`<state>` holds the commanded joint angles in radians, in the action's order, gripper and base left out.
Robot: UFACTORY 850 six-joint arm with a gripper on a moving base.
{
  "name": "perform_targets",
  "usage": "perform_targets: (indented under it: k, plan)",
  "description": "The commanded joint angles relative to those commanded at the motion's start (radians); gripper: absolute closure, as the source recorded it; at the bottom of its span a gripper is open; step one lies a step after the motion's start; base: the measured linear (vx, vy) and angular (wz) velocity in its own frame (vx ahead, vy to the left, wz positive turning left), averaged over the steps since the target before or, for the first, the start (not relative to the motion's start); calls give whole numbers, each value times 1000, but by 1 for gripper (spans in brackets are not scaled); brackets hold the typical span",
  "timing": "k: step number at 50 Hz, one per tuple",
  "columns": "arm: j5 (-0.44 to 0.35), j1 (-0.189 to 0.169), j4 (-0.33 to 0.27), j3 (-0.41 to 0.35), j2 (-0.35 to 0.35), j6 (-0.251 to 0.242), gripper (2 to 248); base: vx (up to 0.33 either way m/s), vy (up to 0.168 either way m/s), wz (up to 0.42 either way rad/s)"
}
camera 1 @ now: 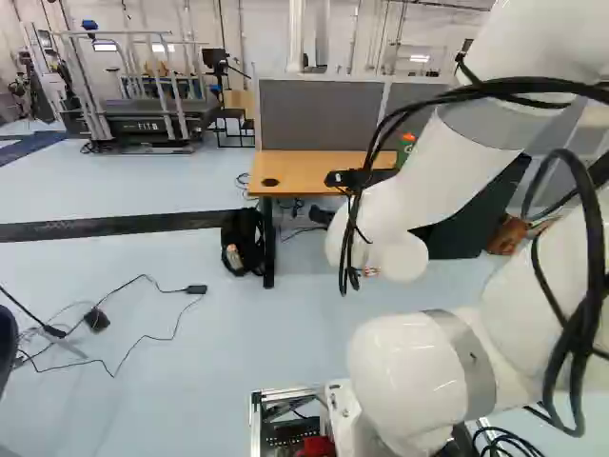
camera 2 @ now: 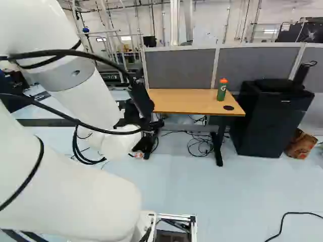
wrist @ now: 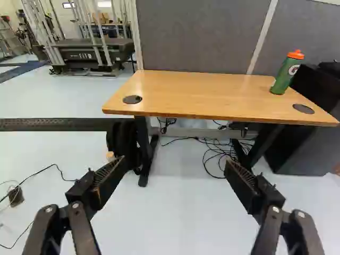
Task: Pick up the green bottle from the table
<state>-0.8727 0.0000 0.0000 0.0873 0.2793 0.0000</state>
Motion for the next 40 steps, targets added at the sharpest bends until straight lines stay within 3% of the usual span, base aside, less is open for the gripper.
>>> perform_targets:
  k: [40]
  plan:
    - [0, 0, 0, 0, 0, 0, 3, 0, 0, 0]
